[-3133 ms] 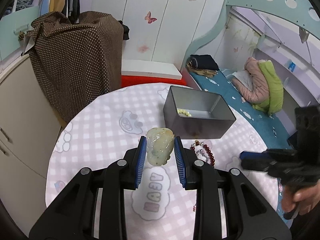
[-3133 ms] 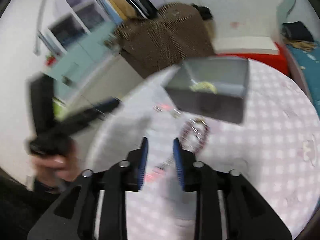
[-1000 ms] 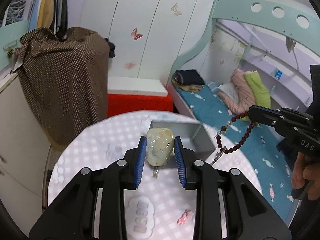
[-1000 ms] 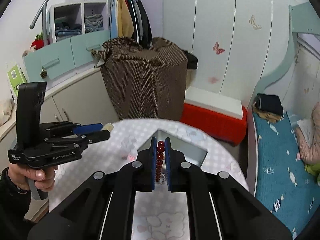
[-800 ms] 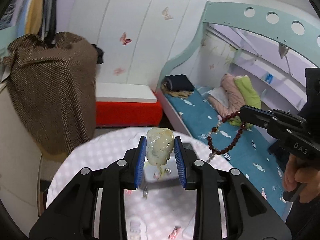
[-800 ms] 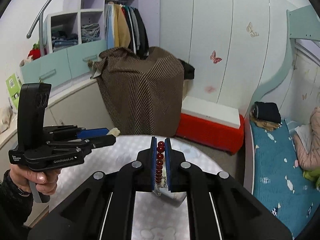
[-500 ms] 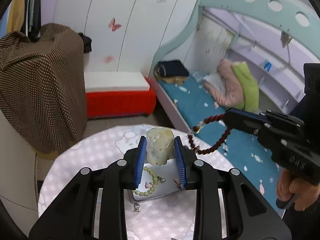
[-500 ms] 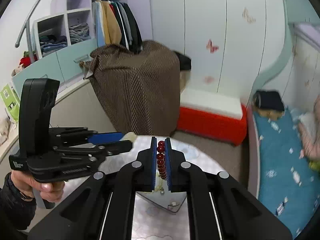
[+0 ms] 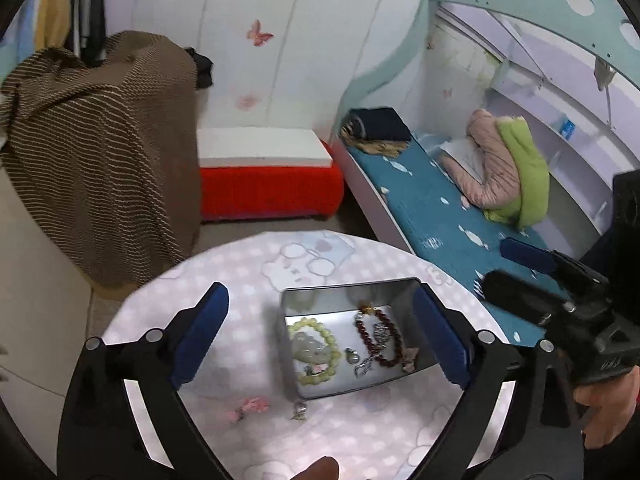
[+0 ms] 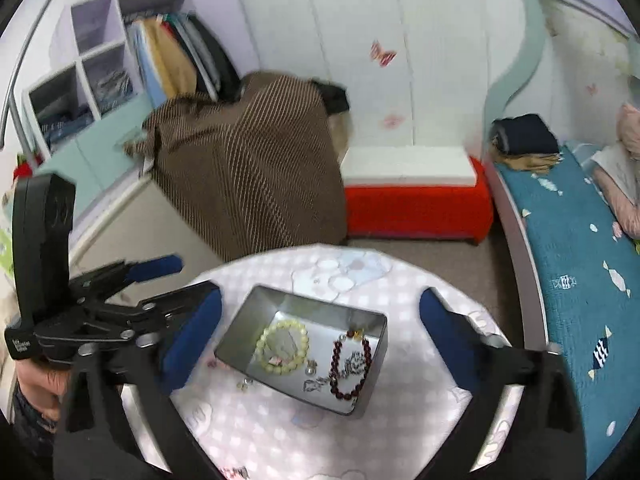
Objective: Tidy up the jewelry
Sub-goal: 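Open both tools to drop bracelet and pendant into the box, then withdraw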
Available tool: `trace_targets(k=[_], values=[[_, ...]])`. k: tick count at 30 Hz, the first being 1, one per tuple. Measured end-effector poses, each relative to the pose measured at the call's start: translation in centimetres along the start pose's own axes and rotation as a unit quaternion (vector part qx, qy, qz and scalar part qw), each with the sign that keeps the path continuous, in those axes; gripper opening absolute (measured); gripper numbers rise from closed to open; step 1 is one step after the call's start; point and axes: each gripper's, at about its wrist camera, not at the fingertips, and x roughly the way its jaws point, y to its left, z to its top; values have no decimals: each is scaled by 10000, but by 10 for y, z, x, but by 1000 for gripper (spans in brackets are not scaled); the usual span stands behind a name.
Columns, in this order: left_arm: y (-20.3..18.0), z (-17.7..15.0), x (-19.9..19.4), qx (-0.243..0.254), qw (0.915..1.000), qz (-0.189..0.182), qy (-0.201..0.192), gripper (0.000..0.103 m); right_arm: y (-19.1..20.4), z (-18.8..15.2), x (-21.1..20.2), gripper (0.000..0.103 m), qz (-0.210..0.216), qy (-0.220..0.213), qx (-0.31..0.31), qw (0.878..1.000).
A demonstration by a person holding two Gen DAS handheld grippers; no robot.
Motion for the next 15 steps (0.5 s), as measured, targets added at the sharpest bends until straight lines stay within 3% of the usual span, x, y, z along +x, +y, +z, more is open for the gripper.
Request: trace_targets(k=[8,15], values=[[9,-18,-53,-47,9964,610,-595,96,11,-8,-25,96,-191,-315,6,9993],[19,-40,-84,-123,9921,947,-819,96,28,-27,-52,96,-230,-522,-207,9982]])
